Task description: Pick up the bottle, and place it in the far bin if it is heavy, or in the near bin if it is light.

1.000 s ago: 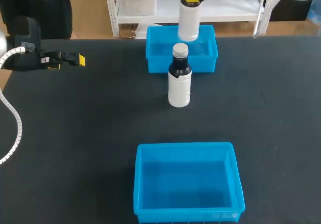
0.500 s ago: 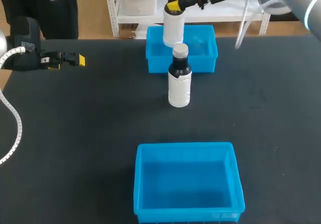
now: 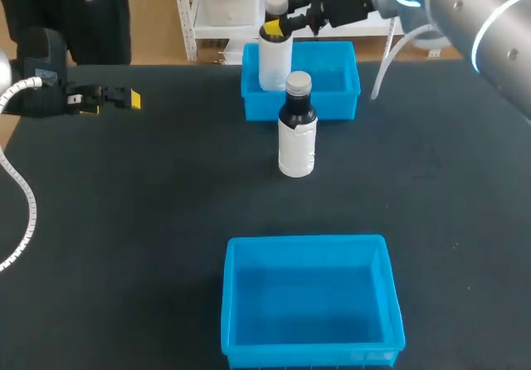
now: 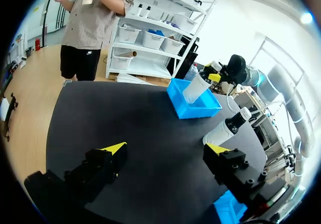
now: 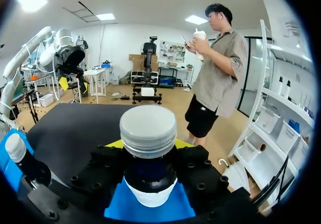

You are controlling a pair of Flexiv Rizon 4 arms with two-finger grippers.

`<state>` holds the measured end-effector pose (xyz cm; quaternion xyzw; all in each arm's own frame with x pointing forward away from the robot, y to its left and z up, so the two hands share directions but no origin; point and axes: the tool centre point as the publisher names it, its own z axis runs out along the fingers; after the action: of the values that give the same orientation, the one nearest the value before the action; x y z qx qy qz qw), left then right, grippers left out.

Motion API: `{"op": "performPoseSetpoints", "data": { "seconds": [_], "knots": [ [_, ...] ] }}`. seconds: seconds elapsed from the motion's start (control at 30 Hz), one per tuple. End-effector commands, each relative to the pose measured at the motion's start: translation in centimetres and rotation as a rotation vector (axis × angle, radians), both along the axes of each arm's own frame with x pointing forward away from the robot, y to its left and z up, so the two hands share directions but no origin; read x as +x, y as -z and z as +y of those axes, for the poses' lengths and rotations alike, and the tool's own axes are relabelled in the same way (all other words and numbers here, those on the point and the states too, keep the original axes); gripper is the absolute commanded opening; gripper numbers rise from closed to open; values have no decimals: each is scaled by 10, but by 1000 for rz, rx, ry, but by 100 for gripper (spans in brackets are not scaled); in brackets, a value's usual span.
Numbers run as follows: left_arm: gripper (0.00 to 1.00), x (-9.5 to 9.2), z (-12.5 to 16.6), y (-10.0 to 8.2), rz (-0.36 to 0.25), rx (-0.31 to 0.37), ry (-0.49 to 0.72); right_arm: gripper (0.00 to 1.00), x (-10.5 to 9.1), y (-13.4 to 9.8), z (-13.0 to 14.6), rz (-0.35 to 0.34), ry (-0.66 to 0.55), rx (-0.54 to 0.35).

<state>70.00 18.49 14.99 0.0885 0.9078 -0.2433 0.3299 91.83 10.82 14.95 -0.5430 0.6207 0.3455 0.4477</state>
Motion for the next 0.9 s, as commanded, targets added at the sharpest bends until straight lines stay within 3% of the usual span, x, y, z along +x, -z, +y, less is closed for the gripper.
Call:
{"op": "performPoseSetpoints", "data": {
  "seconds": [0.03,0.63,0.67,0.7,0.9],
  "knots": [
    [100,0,0,0,0,0,0,0,18,5,4,210,-507,5],
    [100,0,0,0,0,0,0,0,16,20,10,258,-517,4],
    [100,0,0,0,0,0,0,2,16,21,10,260,-517,0],
    [100,0,0,0,0,0,0,20,16,22,11,261,-517,-1],
    [100,0,0,0,0,0,0,39,15,26,11,270,-516,-11]
  ]
}}
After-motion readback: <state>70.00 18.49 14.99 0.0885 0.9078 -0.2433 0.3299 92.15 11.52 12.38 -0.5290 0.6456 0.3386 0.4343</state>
